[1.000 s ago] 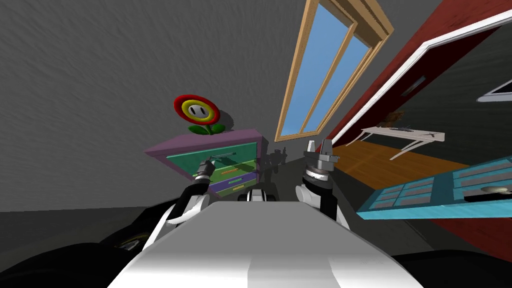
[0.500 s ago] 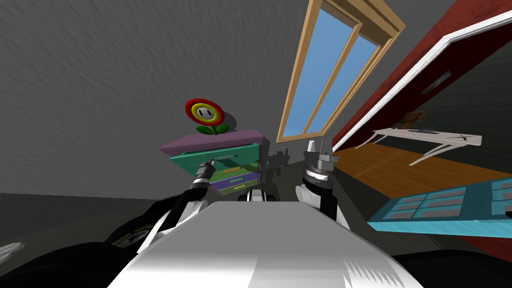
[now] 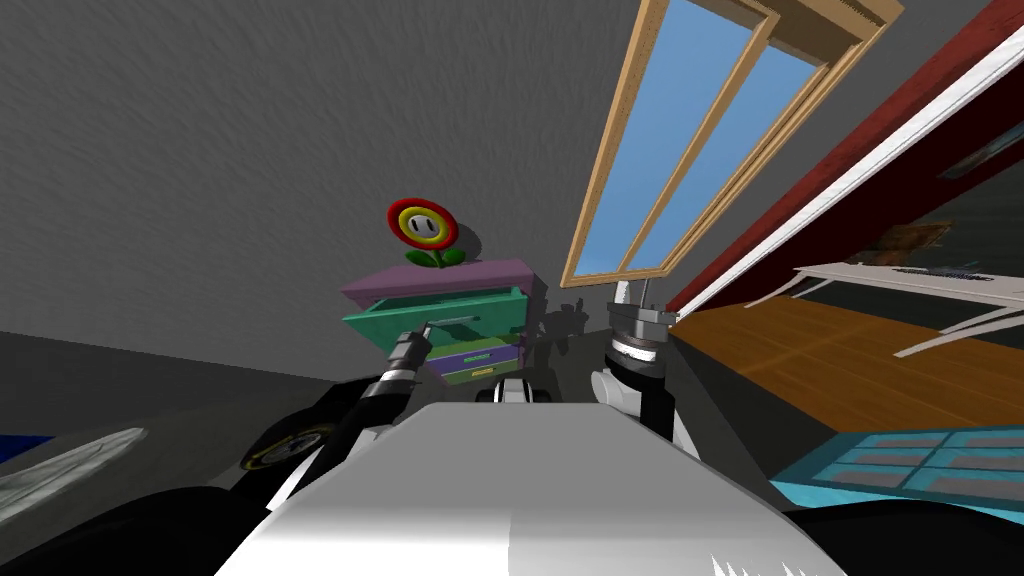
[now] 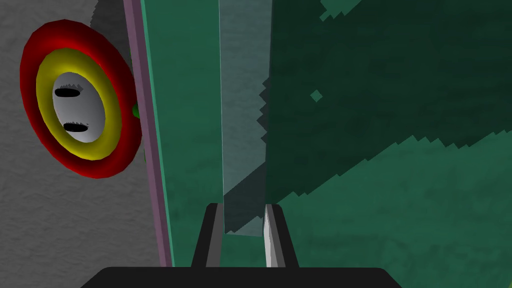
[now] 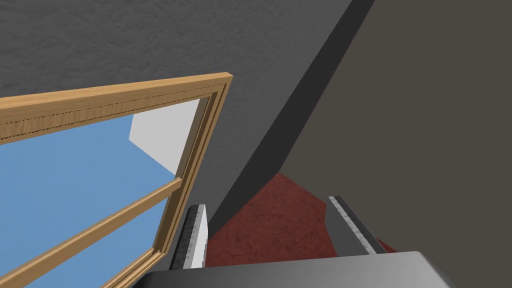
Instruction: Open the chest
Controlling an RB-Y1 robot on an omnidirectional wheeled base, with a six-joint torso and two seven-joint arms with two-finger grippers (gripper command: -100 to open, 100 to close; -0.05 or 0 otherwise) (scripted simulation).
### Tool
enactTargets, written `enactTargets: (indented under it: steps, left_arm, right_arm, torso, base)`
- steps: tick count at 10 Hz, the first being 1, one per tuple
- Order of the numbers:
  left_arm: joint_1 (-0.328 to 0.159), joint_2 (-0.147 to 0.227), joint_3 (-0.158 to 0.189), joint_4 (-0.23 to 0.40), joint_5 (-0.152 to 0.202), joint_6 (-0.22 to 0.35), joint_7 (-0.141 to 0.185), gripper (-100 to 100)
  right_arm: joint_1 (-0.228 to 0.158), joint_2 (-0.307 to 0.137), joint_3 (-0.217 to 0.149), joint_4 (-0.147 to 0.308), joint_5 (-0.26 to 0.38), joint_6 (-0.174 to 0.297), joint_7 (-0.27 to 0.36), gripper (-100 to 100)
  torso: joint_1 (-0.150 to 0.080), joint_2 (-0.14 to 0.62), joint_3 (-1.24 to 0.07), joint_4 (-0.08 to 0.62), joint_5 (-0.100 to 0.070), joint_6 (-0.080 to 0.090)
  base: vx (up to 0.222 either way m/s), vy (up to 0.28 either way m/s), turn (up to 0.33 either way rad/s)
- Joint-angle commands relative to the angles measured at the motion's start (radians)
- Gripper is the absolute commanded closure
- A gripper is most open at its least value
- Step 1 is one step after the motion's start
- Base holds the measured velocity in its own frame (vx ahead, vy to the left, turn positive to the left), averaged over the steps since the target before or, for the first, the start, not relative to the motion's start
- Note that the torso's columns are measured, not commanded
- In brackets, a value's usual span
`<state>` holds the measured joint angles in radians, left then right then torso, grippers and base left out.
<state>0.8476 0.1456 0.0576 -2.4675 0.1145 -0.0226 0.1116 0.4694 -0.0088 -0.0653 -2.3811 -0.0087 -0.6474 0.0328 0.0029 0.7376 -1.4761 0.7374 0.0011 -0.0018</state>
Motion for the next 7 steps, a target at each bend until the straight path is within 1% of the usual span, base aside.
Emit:
enactTargets:
  steps: [1, 2, 3, 6, 7]
  left_arm:
    - [0.03, 0.009, -0.014, -0.017, 0.004, -0.011, 0.001, 100]
    - [0.084, 0.047, -0.053, -0.03, -0.001, -0.063, -0.001, 100]
    - [0.088, 0.047, -0.053, -0.03, -0.001, -0.066, -0.001, 100]
    - [0.169, 0.103, -0.107, -0.048, -0.008, -0.145, -0.004, 100]
    - [0.133, 0.122, -0.076, -0.057, 0.013, -0.104, 0.013, -100]
  right_arm:
    - [0.0, 0.0, 0.0, 0.0, 0.0, 0.0, 0.0, 0]
    - [0.0, 0.0, 0.0, 0.0, 0.0, 0.0, 0.0, 0]
    - [0.0, 0.0, 0.0, 0.0, 0.0, 0.0, 0.0, 0]
    - [0.0, 0.0, 0.0, 0.0, 0.0, 0.0, 0.0, 0]
    - [0.0, 0.0, 0.0, 0.0, 0.0, 0.0, 0.0, 0]
  torso:
    - [0.0, 0.0, 0.0, 0.0, 0.0, 0.0]
    - [-0.001, 0.0, 0.0, 0.001, -0.001, 0.002]
    - [-0.001, 0.0, 0.0, 0.0, 0.0, 0.0]
    - [0.001, 0.001, 0.001, 0.001, 0.0, -0.001]
    - [0.001, 0.001, 0.001, 0.0, 0.0, 0.0]
  base:
    - [0.004, -0.012, 0.029]
    - [0.012, 0.004, 0.26]
    - [0.013, -0.004, 0.182]
    - [0.01, 0.006, 0.163]
    - [0.019, -0.018, 0.162]
